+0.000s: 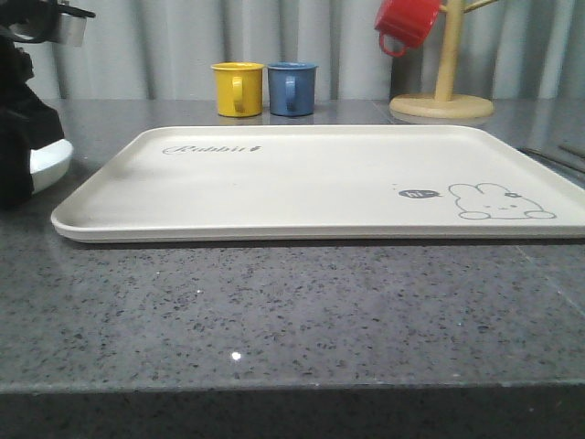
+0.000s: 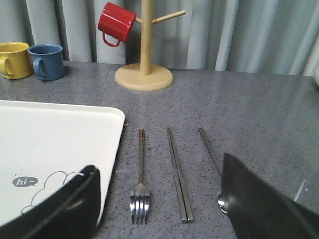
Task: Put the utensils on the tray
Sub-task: 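Lift the white plate with the left gripper onto the tray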
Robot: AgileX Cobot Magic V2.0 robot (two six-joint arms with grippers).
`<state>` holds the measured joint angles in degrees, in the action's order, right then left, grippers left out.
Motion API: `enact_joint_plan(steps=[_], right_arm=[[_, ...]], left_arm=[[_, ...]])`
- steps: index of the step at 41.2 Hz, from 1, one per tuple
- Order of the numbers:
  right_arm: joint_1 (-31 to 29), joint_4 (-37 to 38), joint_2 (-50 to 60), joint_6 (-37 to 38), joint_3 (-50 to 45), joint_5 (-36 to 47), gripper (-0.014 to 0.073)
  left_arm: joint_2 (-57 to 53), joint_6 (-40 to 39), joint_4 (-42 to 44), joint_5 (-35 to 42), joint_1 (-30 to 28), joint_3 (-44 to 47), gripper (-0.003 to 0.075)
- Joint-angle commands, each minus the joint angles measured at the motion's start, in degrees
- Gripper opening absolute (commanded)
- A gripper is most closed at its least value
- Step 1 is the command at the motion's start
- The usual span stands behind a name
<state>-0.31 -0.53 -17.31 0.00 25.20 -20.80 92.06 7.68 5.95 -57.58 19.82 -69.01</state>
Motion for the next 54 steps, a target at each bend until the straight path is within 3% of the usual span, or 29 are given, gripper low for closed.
enact_joint_plan(steps=[1, 9, 19, 34, 54], right_arm=[[-0.4, 0.5, -1.0, 0.0, 2.0, 4.8, 0.0536], [-0.4, 0.5, -1.0, 0.0, 2.0, 4.8, 0.0536], [-0.4, 0.5, -1.0, 0.0, 2.0, 4.8, 0.0536], [-0.4, 0.5, -1.0, 0.0, 2.0, 4.8, 0.0536], [-0.4, 0.5, -1.0, 0.0, 2.0, 4.8, 0.0536]], left_arm=[[-3.1, -0.4, -0.5, 0.8, 0.0, -2.1, -0.0019], [-7.3, -0.4, 1.3, 1.1, 2.0, -7.1, -0.0019], [-7.9, -0.4, 5.3, -0.7, 12.7, -16.2, -0.0019], [-0.8, -0.4, 5.1, 0.2, 26.6, -20.8, -0.0019], [8.9, -0.4, 3.0, 0.6, 27.4, -20.8, -0.0011]])
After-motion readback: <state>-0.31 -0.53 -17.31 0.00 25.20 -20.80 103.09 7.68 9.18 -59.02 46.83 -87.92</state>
